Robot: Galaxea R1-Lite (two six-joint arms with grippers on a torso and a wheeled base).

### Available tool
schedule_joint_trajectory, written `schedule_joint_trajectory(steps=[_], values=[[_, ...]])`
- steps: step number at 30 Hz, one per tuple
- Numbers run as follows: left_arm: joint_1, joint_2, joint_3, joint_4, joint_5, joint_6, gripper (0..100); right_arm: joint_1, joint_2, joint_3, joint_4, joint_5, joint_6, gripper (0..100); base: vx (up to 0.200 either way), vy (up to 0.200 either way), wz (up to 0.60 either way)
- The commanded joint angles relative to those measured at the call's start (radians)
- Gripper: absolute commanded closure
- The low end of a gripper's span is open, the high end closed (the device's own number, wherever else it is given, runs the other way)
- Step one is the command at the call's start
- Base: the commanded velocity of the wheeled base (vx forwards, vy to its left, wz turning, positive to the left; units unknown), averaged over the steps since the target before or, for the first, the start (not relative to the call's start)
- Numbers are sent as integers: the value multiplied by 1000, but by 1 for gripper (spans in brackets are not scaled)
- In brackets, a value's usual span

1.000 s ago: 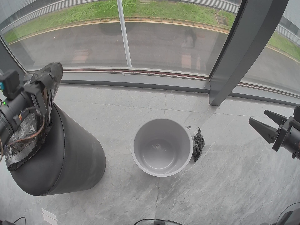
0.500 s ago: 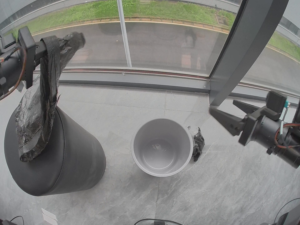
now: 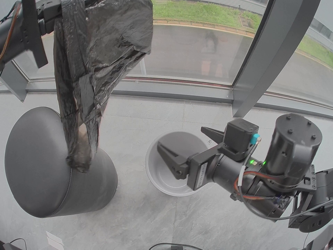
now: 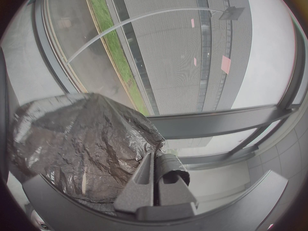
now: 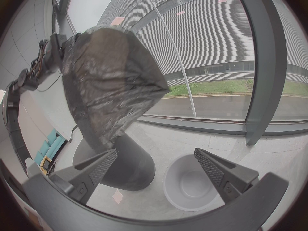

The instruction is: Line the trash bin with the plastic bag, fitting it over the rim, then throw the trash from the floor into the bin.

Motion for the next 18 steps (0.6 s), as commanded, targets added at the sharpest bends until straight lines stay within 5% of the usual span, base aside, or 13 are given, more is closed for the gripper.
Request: schedule_joint_trajectory(steps=[1,7,18], values=[[-43,87,-92,12,77,-9,100,23,91,-11,-13,-7,0,0,0,0,0],[-110,127,-125,12,220,2,100,57,101,-9,-13,-7,6,0,0,0,0],[-133,107,-75,12,221,40,100,47,194,-31,-62,-7,-5,0,0,0,0]])
